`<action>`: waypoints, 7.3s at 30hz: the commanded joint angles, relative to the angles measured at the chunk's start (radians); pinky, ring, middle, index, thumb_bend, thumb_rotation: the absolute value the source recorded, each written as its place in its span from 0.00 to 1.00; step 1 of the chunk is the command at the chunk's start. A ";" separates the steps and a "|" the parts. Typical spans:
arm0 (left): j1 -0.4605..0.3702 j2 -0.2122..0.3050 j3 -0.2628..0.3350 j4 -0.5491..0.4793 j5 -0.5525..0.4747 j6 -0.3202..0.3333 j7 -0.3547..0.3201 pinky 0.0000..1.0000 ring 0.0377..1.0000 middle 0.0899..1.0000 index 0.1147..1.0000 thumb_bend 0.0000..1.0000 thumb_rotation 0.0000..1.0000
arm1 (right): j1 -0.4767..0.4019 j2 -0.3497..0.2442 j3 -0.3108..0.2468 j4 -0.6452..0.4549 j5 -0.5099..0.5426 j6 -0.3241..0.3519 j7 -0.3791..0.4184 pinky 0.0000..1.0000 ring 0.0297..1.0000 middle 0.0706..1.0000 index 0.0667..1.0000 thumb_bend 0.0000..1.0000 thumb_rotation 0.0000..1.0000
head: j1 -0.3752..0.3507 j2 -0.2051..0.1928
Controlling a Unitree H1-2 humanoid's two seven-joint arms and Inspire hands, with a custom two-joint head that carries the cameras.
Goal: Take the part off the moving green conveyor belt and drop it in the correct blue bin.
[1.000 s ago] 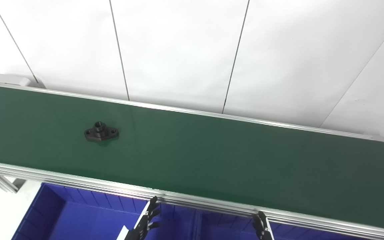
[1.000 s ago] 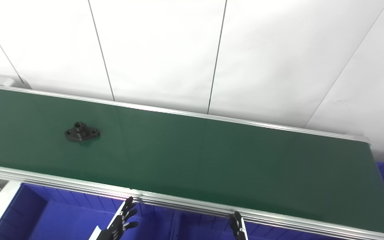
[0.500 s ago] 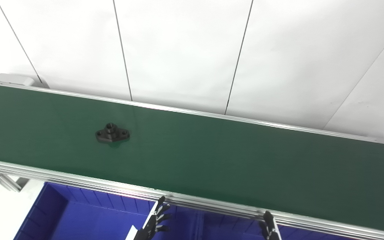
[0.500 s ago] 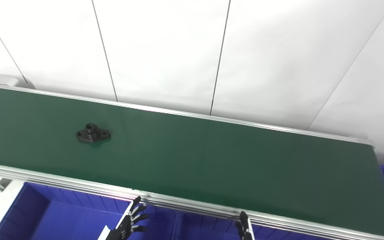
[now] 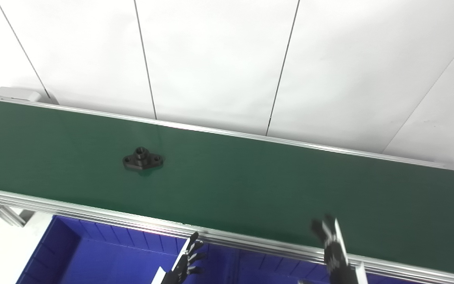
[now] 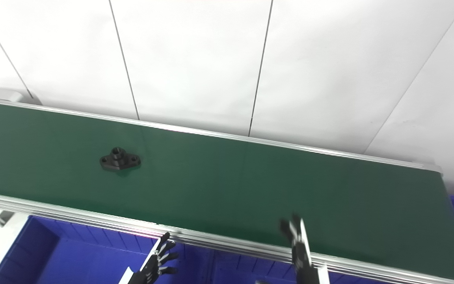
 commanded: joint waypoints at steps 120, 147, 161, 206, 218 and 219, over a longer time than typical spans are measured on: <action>0.125 -0.017 0.008 -0.247 0.003 0.106 -0.190 0.82 0.95 1.00 1.00 0.86 0.85 | -1.252 0.126 0.699 1.058 -1.048 0.911 1.047 0.11 0.13 0.44 0.70 0.56 0.00 | -0.026 0.133; 0.104 0.006 0.048 -0.228 -0.018 0.077 -0.211 0.85 0.91 1.00 1.00 0.82 0.86 | -0.919 0.045 0.338 -0.082 -1.307 0.864 1.226 0.23 0.33 0.44 0.59 0.56 0.00 | -0.151 0.135; 0.114 0.073 0.130 -0.361 -0.144 0.192 -0.271 0.98 0.96 1.00 1.00 0.91 0.92 | -0.466 0.222 0.243 -0.506 -1.520 0.597 1.371 0.24 0.36 0.38 0.49 0.52 0.00 | -0.386 0.298; 0.131 0.117 0.197 -0.586 -0.196 0.413 -0.325 1.00 0.96 1.00 1.00 0.86 0.95 | 0.088 0.156 0.110 -0.206 -1.415 0.595 0.744 0.81 0.80 0.84 0.82 1.00 0.79 | -0.418 0.414; 0.132 0.092 0.185 -0.533 -0.193 0.372 -0.322 1.00 0.95 1.00 1.00 0.85 0.92 | 0.179 0.177 0.081 -0.328 -1.038 0.587 0.626 0.60 0.71 0.76 0.78 0.85 0.95 | -0.351 0.370; 0.134 0.090 0.183 -0.524 -0.194 0.364 -0.324 1.00 0.96 1.00 1.00 0.85 0.92 | 0.208 0.197 0.072 -0.361 -0.930 0.590 0.596 0.59 0.70 0.76 0.78 0.84 0.96 | -0.334 0.357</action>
